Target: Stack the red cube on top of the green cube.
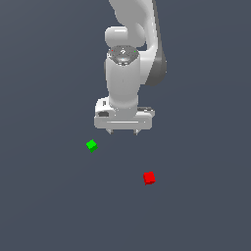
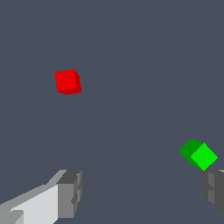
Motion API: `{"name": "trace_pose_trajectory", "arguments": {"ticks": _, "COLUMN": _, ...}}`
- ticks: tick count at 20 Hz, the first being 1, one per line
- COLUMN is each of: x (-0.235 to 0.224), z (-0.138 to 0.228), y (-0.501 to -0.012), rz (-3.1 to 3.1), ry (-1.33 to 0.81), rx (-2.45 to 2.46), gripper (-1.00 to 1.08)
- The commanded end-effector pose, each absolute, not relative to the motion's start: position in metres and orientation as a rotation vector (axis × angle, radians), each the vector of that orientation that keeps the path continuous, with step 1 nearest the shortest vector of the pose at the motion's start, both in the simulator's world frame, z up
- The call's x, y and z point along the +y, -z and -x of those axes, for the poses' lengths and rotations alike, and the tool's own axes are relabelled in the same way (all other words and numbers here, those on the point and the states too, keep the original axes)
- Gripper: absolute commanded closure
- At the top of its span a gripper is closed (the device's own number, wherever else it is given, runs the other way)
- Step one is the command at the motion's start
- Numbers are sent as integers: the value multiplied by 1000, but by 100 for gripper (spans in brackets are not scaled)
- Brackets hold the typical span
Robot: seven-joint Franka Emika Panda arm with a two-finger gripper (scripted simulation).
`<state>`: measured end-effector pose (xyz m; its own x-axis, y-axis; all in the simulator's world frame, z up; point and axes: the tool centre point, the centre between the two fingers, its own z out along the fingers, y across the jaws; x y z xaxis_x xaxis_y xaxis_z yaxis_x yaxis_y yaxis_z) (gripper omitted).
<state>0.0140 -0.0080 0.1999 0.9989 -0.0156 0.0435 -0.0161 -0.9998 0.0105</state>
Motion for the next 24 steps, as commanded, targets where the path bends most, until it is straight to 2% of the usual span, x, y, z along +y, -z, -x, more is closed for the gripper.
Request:
{"name": "trace_pose_trajectory", "arguments": {"ticks": 1, "x": -8, "z": -14, "y": -200, "rz": -3130, "ry": -68, "rx": -25, "gripper": -92}}
{"name": "trace_pose_trajectory", "arguments": {"ticks": 11, "x": 4, "z": -29, "y": -184, "rz": -3132, "ry": -60, "rx": 5, "gripper": -92}}
{"name": "trace_pose_trajectory", "arguments": {"ticks": 24, "x": 52, "z": -83, "y": -126, "rz": -3136, "ry": -30, "rx": 117, "gripper": -92}}
